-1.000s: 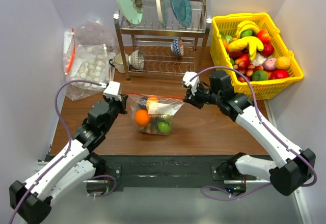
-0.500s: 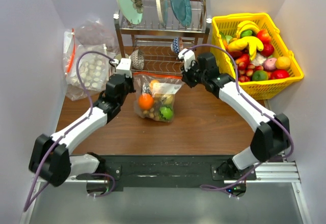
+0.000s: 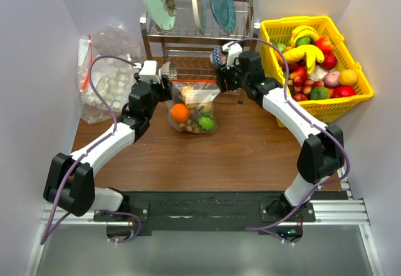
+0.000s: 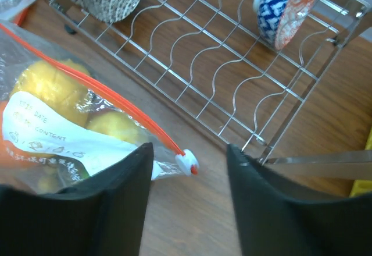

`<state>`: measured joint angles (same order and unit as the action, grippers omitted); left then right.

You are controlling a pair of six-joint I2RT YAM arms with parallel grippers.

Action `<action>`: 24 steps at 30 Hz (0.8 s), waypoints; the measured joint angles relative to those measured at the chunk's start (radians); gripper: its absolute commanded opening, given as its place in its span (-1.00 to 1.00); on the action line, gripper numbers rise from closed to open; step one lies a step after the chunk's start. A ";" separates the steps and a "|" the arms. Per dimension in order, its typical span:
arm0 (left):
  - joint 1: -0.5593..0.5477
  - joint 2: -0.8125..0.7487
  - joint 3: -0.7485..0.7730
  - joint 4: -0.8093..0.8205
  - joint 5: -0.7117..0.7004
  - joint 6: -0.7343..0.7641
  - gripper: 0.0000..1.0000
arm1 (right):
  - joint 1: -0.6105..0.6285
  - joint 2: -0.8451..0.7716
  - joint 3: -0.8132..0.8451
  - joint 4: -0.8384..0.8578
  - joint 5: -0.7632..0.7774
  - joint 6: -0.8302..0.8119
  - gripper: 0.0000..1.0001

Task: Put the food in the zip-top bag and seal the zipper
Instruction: Move the zipper food storage bag to the center of the board, then reset both arms

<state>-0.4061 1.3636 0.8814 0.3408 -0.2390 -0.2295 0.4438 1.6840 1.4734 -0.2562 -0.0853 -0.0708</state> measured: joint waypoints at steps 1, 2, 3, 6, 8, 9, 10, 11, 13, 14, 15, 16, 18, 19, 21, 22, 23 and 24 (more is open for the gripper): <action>0.000 -0.010 0.000 0.000 0.001 -0.003 0.60 | 0.000 -0.002 0.002 0.005 0.017 0.028 0.67; 0.000 -0.025 -0.001 -0.003 0.003 -0.010 0.84 | 0.001 -0.006 0.002 0.009 0.025 0.050 0.79; 0.000 -0.045 -0.002 -0.009 0.005 -0.014 0.91 | 0.001 -0.012 0.001 0.010 0.038 0.069 0.81; 0.000 -0.122 -0.003 -0.032 0.016 -0.020 0.99 | 0.001 -0.054 -0.014 0.002 0.081 0.124 0.83; 0.000 -0.175 -0.002 -0.061 0.027 -0.022 1.00 | 0.001 -0.098 -0.024 -0.023 0.111 0.162 0.85; 0.000 -0.200 -0.002 -0.079 0.031 -0.022 1.00 | 0.001 -0.123 -0.028 -0.040 0.125 0.178 0.86; 0.000 -0.223 -0.002 -0.098 0.036 -0.023 1.00 | 0.001 -0.150 -0.035 -0.050 0.135 0.192 0.86; 0.000 -0.241 -0.003 -0.114 0.039 -0.023 0.99 | 0.001 -0.177 -0.046 -0.055 0.146 0.205 0.87; 0.000 -0.299 -0.020 -0.141 0.053 -0.032 1.00 | 0.001 -0.254 -0.086 -0.073 0.162 0.232 0.88; 0.000 -0.327 -0.032 -0.150 0.057 -0.039 0.99 | 0.001 -0.298 -0.119 -0.072 0.173 0.246 0.89; 0.000 -0.364 -0.050 -0.159 0.062 -0.048 1.00 | 0.001 -0.346 -0.156 -0.073 0.181 0.258 0.89; 0.000 -0.407 -0.068 -0.182 0.065 -0.059 1.00 | 0.001 -0.395 -0.200 -0.066 0.188 0.269 0.90; 0.000 -0.484 -0.099 -0.218 0.068 -0.076 1.00 | 0.001 -0.489 -0.290 -0.057 0.203 0.288 0.91; 0.000 -0.500 -0.104 -0.229 0.069 -0.079 1.00 | 0.001 -0.542 -0.346 -0.047 0.213 0.299 0.91; 0.000 -0.542 -0.129 -0.251 0.068 -0.092 1.00 | 0.001 -0.644 -0.449 -0.034 0.231 0.320 0.91; 0.000 -0.570 -0.153 -0.264 0.067 -0.098 1.00 | 0.001 -0.699 -0.505 -0.026 0.243 0.334 0.92; 0.000 -0.590 -0.173 -0.275 0.067 -0.103 1.00 | 0.001 -0.740 -0.544 -0.022 0.255 0.350 0.92; 0.000 -0.614 -0.201 -0.283 0.067 -0.110 1.00 | 0.001 -0.773 -0.575 -0.022 0.266 0.367 0.93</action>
<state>-0.4061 0.7498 0.6800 0.0574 -0.1719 -0.3397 0.4446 0.9112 0.8989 -0.2779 0.1810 0.2966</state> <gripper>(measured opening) 0.996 0.954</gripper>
